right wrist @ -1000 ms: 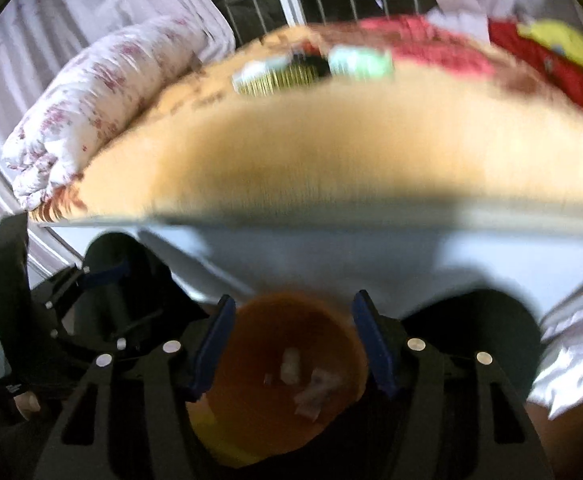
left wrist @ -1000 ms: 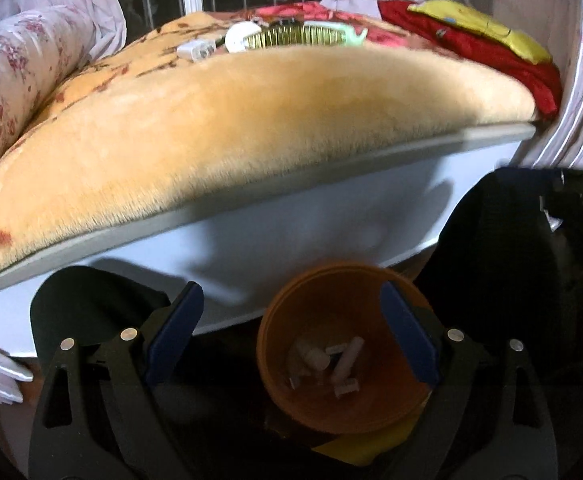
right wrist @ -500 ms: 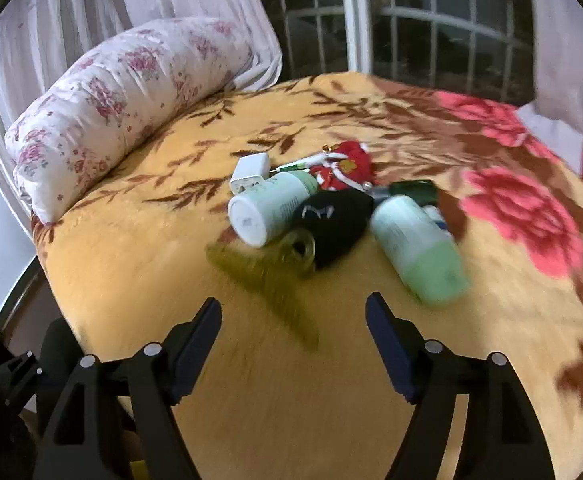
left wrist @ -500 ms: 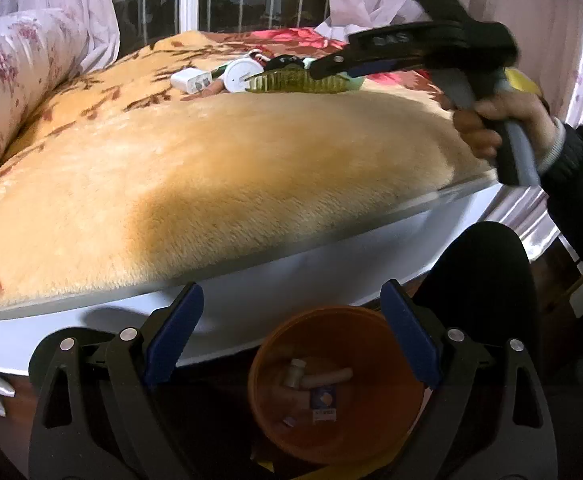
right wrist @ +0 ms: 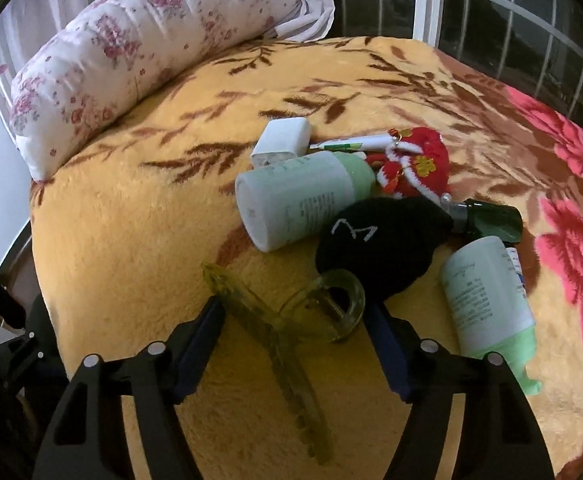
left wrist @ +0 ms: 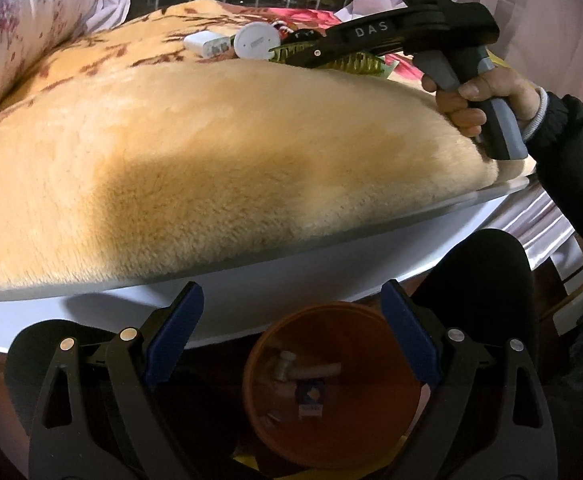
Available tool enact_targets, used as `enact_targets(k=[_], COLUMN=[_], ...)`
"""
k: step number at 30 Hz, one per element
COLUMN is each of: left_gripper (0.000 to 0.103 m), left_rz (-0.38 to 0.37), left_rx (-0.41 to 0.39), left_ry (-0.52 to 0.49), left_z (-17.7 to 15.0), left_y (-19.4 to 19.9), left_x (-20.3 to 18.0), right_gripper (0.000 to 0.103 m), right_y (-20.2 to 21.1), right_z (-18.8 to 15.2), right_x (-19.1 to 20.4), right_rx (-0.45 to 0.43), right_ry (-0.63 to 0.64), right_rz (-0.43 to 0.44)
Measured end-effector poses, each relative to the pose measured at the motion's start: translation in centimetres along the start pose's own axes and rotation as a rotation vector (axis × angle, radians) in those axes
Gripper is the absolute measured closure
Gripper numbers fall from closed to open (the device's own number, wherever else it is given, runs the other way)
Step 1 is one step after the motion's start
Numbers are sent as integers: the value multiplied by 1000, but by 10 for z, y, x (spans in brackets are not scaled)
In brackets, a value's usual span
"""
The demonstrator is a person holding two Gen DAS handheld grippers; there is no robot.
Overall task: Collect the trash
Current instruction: 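Grasp the green-yellow hair clip with the right tool while the left tool grasps a white-green bottle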
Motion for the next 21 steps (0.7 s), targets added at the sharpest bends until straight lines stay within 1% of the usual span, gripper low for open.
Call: enact_targets(k=[1, 2, 4, 9, 13, 17, 19, 21], left_gripper=[15, 15, 15, 15, 15, 15, 15, 15], left_rz=[-5, -7, -4, -4, 34, 46, 64, 89], left_rx=[2, 1, -7, -19, -60, -100, -112, -117], left_ry=[7, 9, 1, -11, -30, -54, -69, -90], left_z=[-1, 0, -1, 0, 6, 30, 51, 80], left_y=[0, 0, 3, 8, 21, 34, 35, 31], left_x=[1, 1, -1, -5, -10, -12, -13, -13], right_gripper=[39, 44, 44, 44, 44, 44, 44, 44], right_y=[1, 4, 11, 37, 60, 73, 79, 84], right_z=[0, -2, -6, -22, -38, -59, -73, -85], right_x=[0, 1, 4, 8, 0, -22, -37, -48], right_rx=[4, 4, -6, -63, -115, -130, -140, -148], right_ry=[-14, -22, -30, -102, -178, -283, -344, -396], right_rz=[-3, -13, -41, -49, -81, -125, -136, -142])
Point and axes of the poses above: each gripper's, at about its wrist camera, not at the fingertips, and y roughly against the way its jaws point, x to its left, z to its top, the point moved 2 cm from there along -y, roughly the way its jaws point, and after that the axes turned 14 degrees about -z, right-handed, at the moved point
